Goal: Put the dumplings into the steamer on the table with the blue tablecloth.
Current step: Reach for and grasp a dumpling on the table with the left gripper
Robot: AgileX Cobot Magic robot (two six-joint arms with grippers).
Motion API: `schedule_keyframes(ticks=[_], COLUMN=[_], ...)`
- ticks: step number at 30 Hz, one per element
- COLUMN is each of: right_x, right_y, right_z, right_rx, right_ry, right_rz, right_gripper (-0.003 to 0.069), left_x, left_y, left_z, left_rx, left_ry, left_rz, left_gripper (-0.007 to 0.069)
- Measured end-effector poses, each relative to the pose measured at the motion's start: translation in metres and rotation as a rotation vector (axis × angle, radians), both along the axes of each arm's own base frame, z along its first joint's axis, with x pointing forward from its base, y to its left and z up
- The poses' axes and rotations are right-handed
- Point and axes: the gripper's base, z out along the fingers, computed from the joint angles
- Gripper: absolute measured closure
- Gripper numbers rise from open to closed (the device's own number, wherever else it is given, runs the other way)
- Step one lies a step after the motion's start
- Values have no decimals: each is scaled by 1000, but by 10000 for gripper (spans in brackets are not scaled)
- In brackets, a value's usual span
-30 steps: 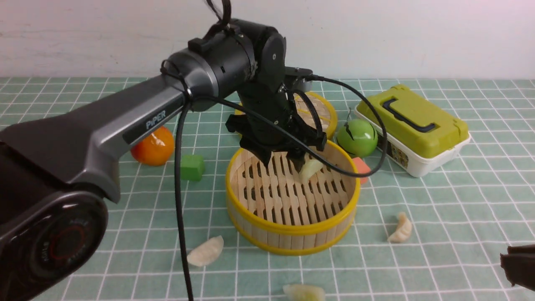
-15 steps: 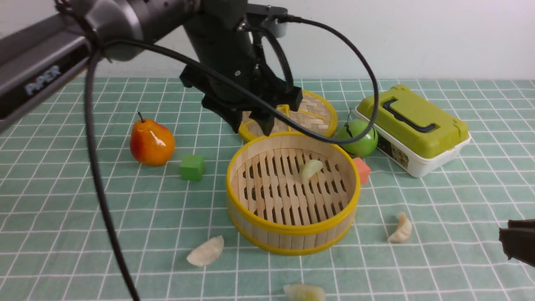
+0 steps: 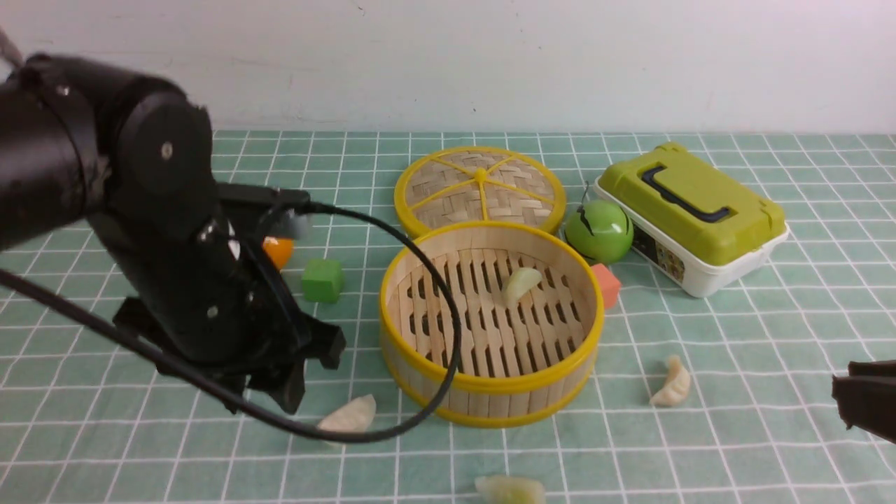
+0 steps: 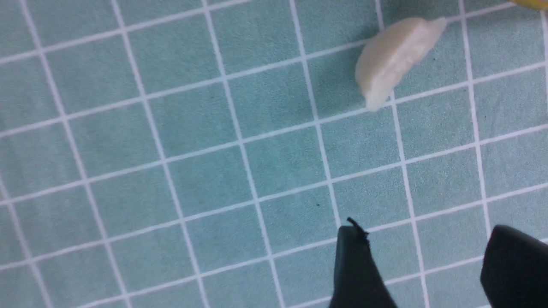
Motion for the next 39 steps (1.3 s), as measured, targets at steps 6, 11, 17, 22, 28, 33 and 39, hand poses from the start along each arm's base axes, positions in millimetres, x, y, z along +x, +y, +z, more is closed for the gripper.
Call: schedule_keyframes(ticks=[6, 11, 17, 22, 28, 33, 39], right_x=[2, 2, 1, -1, -1, -1, 1], right_y=[1, 0, -1, -2, -2, -2, -3], right_z=[-1, -1, -3, -6, -7, -7, -5], right_rx=[-2, -7, -34, -71, -79, -81, -72], right_ry=[8, 7, 24, 44, 46, 47, 23], right_rz=[0, 0, 7, 15, 15, 16, 4], right_gripper=[551, 547, 545, 543, 536, 533, 529], left_x=[14, 32, 46, 48, 50, 63, 99], left_y=[-11, -19, -25, -26, -28, -41, -70], left_z=[-34, -58, -97, -111, -82, -16, 29], left_rx=[-51, -24, 36, 50, 32, -99, -304], left_ry=[-85, -153, -130, -101, -84, -193, -305], left_rz=[-84, -209, -353, -374, -352, -286, -229], left_gripper=[238, 240, 244, 360, 377, 377, 377])
